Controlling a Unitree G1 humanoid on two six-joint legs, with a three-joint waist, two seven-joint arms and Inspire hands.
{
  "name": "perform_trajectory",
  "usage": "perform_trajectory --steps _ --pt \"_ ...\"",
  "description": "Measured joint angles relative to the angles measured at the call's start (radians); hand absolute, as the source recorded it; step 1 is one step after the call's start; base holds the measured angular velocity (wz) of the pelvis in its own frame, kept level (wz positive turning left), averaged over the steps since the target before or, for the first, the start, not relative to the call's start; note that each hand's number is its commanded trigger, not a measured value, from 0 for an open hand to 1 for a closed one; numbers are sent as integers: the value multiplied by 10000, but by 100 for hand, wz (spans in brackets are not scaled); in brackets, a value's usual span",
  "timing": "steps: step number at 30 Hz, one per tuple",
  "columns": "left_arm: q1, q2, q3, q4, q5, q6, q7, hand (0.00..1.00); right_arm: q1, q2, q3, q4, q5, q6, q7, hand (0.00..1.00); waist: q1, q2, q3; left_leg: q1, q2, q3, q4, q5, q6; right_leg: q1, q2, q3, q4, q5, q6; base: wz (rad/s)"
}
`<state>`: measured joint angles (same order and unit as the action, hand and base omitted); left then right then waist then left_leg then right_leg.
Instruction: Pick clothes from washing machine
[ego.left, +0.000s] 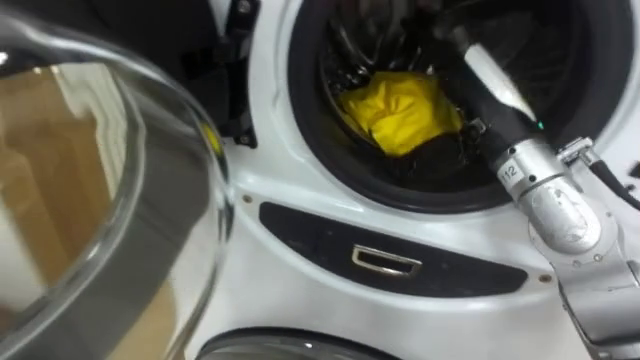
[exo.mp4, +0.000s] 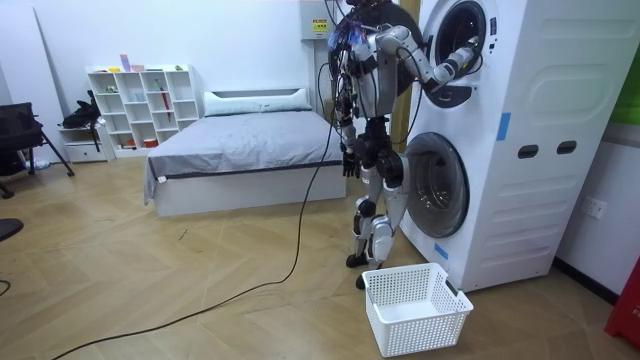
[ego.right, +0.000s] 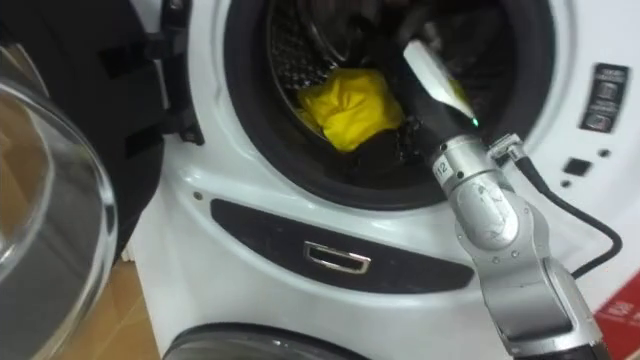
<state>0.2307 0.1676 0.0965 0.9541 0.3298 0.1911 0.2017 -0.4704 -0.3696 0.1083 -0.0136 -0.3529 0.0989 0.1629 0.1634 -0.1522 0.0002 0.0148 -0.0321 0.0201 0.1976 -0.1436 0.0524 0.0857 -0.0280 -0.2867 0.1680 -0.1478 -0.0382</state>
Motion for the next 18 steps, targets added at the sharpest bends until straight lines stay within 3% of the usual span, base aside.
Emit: perform_trajectory --steps 5,9,13,18 --pt "-260 18 1 -121 65 -24 2 0 -439 0 144 457 5 116 305 0 -66 -60 34 87 -1 -2 -45 -3 -3 34 -48 -143 7 -74 -12 0" --pt "-205 31 134 -286 353 35 -182 0 -1169 -52 142 976 -9 565 804 0 -66 -217 68 76 -5 -74 -70 19 -61 1 -43 -181 7 -130 56 2" --pt "-76 16 220 -284 372 331 -355 0 -1619 -293 139 1214 -52 978 1407 0 -54 -325 78 -11 -63 -293 20 4 -90 -31 -22 -204 -7 -139 39 13" --pt "-67 40 214 -284 345 511 -444 0 -1798 -400 137 1278 -260 1208 1840 0 -57 -324 76 -27 -137 -410 58 27 -54 9 -24 -267 6 -117 -7 7"
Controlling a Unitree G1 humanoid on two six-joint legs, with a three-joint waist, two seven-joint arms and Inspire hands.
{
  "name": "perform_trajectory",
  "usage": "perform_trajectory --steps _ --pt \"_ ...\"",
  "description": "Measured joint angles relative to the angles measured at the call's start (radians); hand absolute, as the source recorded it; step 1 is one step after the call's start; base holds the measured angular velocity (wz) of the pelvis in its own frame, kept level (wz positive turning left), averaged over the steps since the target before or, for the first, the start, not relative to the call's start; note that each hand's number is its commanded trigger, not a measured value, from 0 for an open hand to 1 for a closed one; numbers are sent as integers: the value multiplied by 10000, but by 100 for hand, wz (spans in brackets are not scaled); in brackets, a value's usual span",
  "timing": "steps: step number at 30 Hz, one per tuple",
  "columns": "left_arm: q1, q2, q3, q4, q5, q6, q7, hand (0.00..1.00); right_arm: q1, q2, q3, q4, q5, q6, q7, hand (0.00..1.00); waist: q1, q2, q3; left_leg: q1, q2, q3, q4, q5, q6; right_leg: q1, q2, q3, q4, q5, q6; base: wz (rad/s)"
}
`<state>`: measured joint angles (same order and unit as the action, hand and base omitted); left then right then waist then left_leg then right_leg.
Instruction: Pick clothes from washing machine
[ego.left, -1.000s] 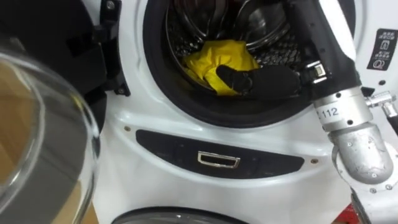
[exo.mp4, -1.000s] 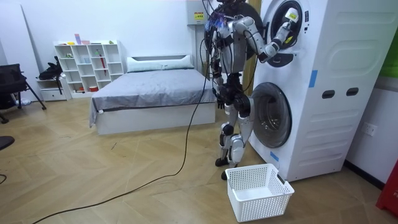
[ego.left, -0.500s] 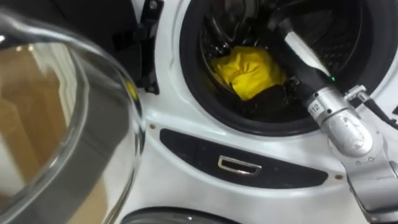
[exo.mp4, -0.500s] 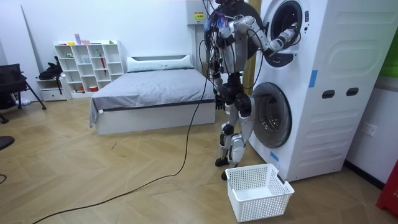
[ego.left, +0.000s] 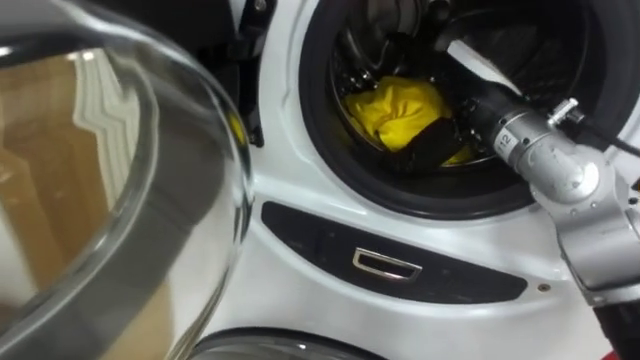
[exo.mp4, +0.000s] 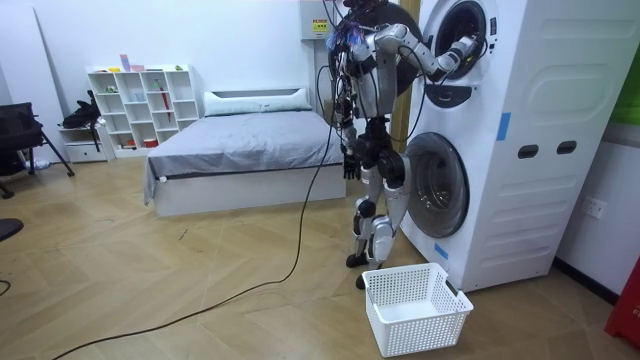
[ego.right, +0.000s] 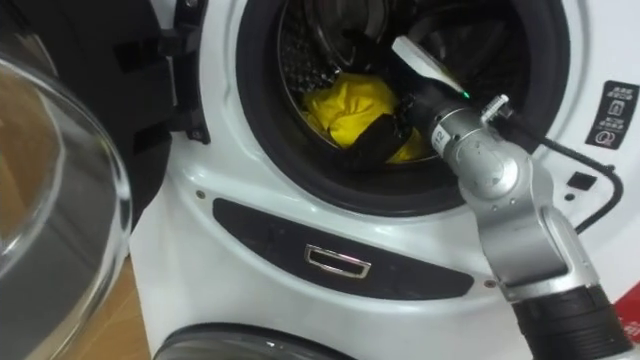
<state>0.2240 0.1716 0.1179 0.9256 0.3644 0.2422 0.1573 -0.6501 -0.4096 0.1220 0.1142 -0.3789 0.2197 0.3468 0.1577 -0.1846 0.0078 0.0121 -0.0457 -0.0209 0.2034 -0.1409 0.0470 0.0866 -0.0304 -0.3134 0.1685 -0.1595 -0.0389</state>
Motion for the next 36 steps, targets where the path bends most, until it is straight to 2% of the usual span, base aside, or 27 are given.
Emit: perform_trajectory --steps 1,2,3,4,5,11,15,20,24,32,36 --pt "-12 -3 9 2 9 1 -55 0 -10 -1 -41 8 -123 0 81 0 -5 2 -1 -2 -2 -5 13 -1 0 -3 -8 -21 0 -4 -4 6" --pt "-26 -3 16 5 15 2 -102 0 -21 -2 -84 33 -161 -2 141 33 -19 2 -1 -8 -4 -12 16 -1 0 -5 -12 -40 -2 -10 -7 7" --pt "-44 -21 70 7 17 1 -153 0 -85 -4 -156 126 -203 3 264 60 -31 -2 -3 -21 -16 -51 23 0 -1 -2 -21 -84 -7 -12 -4 7" --pt "-47 -45 175 10 19 2 -192 0 -192 -22 -174 221 -246 31 433 77 -51 -6 -5 -25 -21 -66 26 1 -3 5 -26 -102 -10 -17 4 8" --pt "-41 -43 209 9 26 5 -216 0 -243 -38 -174 278 -286 25 521 100 -61 -13 -9 -25 -23 -77 28 1 -3 20 -31 -126 -14 -19 7 7" --pt "-63 90 351 5 234 216 -599 0 -422 -231 -160 585 -584 129 1764 100 -99 -181 -88 -23 -31 -108 30 6 -9 37 -38 -191 -18 -26 4 3" --pt "-117 109 350 4 234 322 -660 0 -415 -292 -20 561 -654 226 2549 100 -126 -266 -70 -11 -25 -106 37 4 -62 31 -36 -164 -17 -28 26 0" --pt "-211 312 310 -26 232 379 -834 0 -401 -419 150 136 -1439 222 2765 100 -103 -265 -67 -18 -18 -113 83 -3 -56 41 -36 -190 -29 -8 34 3" --pt "-366 462 76 -21 227 355 -830 0 -343 -431 153 -20 -1593 221 3018 100 -96 -212 -41 1 -25 -118 90 -35 -22 179 -14 -210 -171 3 72 0" --pt "-414 437 -49 -10 207 312 -805 0 -109 -434 228 -544 -1744 222 3278 100 -73 -145 9 148 -17 -100 -13 -39 -10 190 -24 -110 -165 19 54 -3" --pt "-395 415 -263 -27 164 170 -578 0 41 -441 227 -1086 -1813 222 3205 100 -71 -23 77 151 -12 -13 -78 -37 2 164 -22 -10 -157 17 56 -6"
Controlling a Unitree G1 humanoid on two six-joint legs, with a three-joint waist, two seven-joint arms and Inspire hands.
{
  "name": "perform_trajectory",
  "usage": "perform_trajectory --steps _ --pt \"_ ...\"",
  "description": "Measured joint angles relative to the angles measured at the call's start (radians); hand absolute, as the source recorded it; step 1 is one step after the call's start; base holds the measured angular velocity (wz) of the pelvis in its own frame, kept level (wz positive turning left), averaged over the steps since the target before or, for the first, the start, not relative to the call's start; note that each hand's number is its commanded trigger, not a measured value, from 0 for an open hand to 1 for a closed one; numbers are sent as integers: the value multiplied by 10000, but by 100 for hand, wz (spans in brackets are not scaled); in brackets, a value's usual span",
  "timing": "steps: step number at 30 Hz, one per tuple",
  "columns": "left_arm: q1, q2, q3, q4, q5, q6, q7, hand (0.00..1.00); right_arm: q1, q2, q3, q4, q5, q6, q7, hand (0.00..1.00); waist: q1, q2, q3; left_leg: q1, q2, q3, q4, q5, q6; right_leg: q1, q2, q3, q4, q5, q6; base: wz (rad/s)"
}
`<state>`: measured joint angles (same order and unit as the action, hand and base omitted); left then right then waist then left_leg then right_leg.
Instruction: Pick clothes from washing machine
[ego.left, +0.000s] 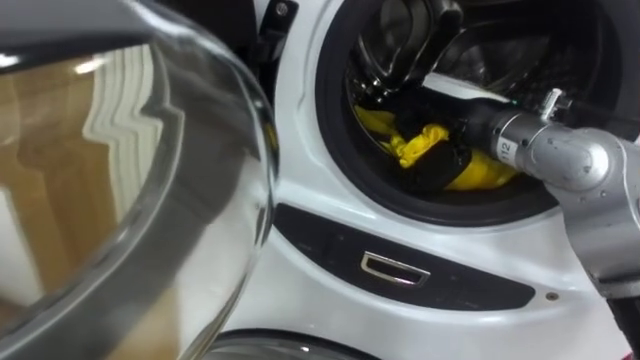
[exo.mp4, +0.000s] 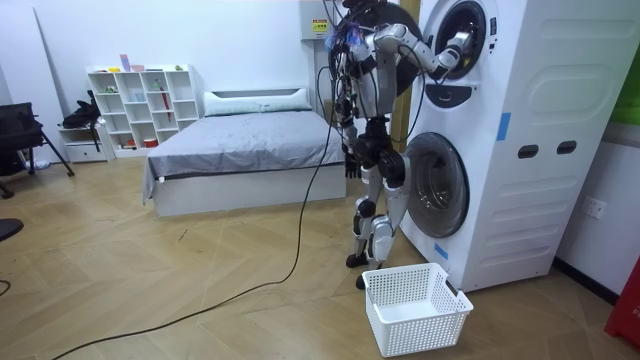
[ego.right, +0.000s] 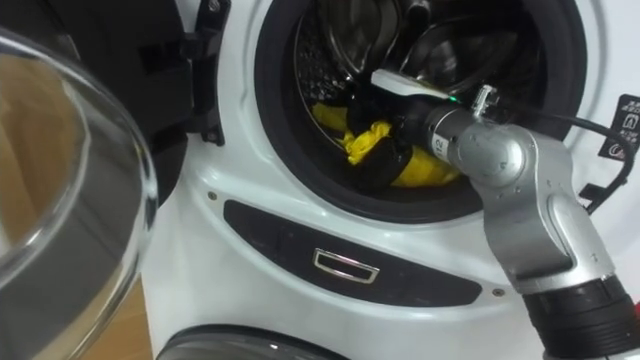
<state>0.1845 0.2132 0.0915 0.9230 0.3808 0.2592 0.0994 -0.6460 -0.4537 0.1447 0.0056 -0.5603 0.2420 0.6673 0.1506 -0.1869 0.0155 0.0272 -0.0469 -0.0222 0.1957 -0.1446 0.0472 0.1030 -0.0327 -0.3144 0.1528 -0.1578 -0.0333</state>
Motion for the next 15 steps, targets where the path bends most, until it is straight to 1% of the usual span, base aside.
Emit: perform_trajectory --steps 3,5,6,8,9,10,11,14,15 --pt "-9 45 -173 2 -217 -101 222 0 67 0 138 -382 22 -11 -97 100 -6 21 -10 34 -4 134 -119 29 43 -45 44 148 -10 8 -14 -14" --pt "-6 24 -171 10 -388 -298 415 0 98 0 209 -623 170 -13 -140 100 -7 12 -17 126 18 238 -214 37 44 -3 83 293 16 33 -47 -17" --pt "-6 11 -170 11 -430 -335 476 0 125 0 210 -704 230 -11 -163 100 -12 6 -21 151 21 262 -241 37 43 -4 78 362 12 34 -49 -14" --pt "-6 -8 -168 21 -653 -523 568 0 296 -11 207 -1078 360 -28 -312 100 -53 -7 -31 184 43 341 -280 36 43 -29 83 418 8 34 -49 -10" --pt "-3 -48 -165 69 -724 -664 707 0 398 -17 198 -1379 469 -23 -435 100 -98 -4 -40 184 75 388 -276 35 43 -109 91 484 12 37 -50 -15" --pt "-25 -95 -148 110 -739 -748 803 0 525 -59 122 -1816 497 -9 -496 100 -133 -3 -70 122 125 455 -280 33 41 -193 104 552 27 48 -59 -13" --pt "-67 -115 -126 107 -742 -760 836 0 613 -83 5 -1960 557 -9 -555 100 -114 -4 -96 88 132 456 -278 31 39 -204 113 555 24 57 -63 -3" --pt "-1 -156 -41 79 -728 -999 949 0 769 -77 -401 -3034 1063 -6 -793 100 -148 110 -94 94 174 517 -294 10 18 -202 143 616 22 63 -67 0" --pt "76 -204 66 103 -733 -1090 990 0 1021 -79 -589 -3852 1269 -25 -896 100 -221 199 -103 96 183 526 -305 -3 13 -201 146 615 18 65 -66 -5"
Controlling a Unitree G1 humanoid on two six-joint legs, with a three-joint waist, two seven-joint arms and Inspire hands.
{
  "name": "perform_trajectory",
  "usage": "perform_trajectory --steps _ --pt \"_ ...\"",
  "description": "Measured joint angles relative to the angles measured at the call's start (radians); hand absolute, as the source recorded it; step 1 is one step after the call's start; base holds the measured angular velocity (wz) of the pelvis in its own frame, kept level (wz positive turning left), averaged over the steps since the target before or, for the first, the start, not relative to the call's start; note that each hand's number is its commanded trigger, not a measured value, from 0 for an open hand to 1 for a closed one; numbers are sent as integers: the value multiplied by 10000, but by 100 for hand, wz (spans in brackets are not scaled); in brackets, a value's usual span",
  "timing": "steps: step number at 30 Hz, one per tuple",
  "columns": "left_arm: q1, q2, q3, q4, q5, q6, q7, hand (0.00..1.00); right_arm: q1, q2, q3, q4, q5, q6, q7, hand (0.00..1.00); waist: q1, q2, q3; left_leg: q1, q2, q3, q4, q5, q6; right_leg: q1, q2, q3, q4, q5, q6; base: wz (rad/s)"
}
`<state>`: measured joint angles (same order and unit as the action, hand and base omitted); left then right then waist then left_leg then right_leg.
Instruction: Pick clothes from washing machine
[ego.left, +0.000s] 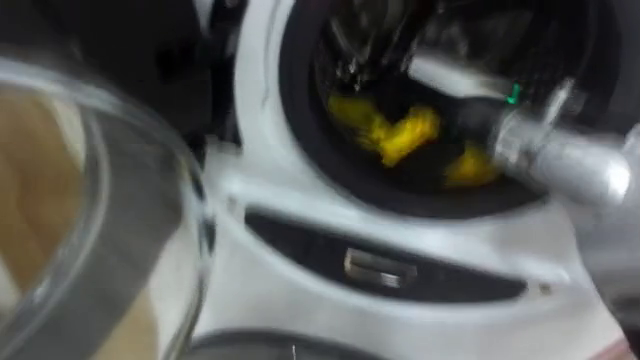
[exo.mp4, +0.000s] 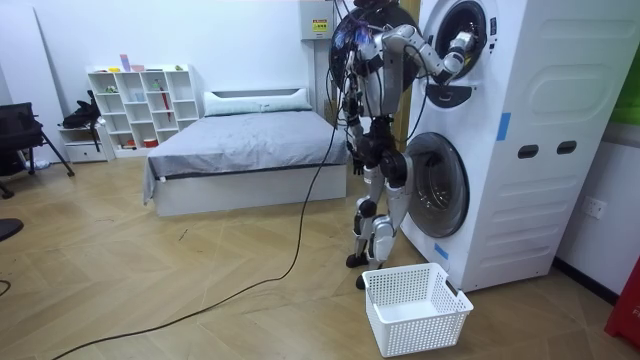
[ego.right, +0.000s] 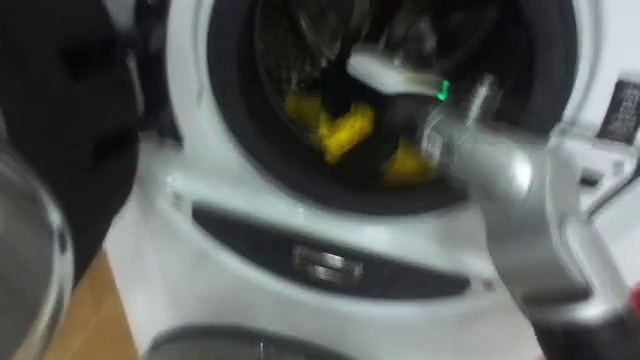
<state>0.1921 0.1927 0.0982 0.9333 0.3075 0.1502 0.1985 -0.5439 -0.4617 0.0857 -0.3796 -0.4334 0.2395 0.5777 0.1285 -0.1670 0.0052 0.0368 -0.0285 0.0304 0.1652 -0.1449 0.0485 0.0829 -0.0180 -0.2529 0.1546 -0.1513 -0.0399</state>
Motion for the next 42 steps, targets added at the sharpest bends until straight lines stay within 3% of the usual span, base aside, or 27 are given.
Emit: perform_trajectory --steps 3,4,7,16,23,30,33,38,41,42 --pt "277 -123 -43 90 -61 -51 328 0 1068 23 -398 -1409 936 -388 -530 100 -213 229 -47 184 40 136 -53 -65 -7 135 9 74 -9 4 5 -10" --pt "408 -193 -47 88 -171 -139 408 0 1573 77 -529 -1557 1585 -558 -672 100 -345 324 13 255 47 151 -104 -93 -4 229 22 176 -19 3 9 -9" --pt "587 -264 -28 85 -215 -479 497 0 2985 288 -1048 -1919 2853 -792 -1017 100 -482 422 46 279 89 340 -138 -167 0 200 68 522 -16 -3 18 -19" --pt "869 -234 372 88 99 -768 551 0 4397 406 -1957 -2561 5254 -1868 -1626 100 -990 473 -9 249 116 402 13 -283 32 204 86 554 -16 36 61 -2" --pt "968 -251 659 104 105 -778 549 0 5010 389 -2386 -2584 5929 -2226 -1762 100 -1122 484 -34 283 120 472 93 -328 105 280 72 654 -22 108 177 6" --pt "1075 -305 1034 95 419 -787 546 0 5633 392 -2883 -2711 6157 -2507 -1763 100 -1469 503 -46 328 101 535 152 -385 201 299 66 1233 -14 188 300 14" --pt "1111 -397 1227 94 790 -862 592 0 6048 393 -3160 -2793 6238 -2668 -1763 100 -1525 528 -54 450 141 933 45 -404 238 317 86 1729 -18 199 318 5" --pt "1090 -492 1254 95 812 -861 691 0 6526 302 -3494 -3223 6597 -2740 -1765 100 -1679 597 -80 464 175 1611 -34 -458 327 119 72 2197 -4 238 379 -22" --pt "893 -498 1369 251 877 -863 778 0 6972 244 -3963 -3575 7009 -2817 -1835 100 -1931 600 -78 546 223 2360 -161 -485 370 -17 76 2677 -15 284 450 -43" --pt "875 -495 1369 337 879 -863 785 0 7123 244 -4547 -3379 7083 -2755 -2152 100 -2142 604 -79 642 225 2604 -210 -513 408 -17 84 2860 -9 285 452 -60"
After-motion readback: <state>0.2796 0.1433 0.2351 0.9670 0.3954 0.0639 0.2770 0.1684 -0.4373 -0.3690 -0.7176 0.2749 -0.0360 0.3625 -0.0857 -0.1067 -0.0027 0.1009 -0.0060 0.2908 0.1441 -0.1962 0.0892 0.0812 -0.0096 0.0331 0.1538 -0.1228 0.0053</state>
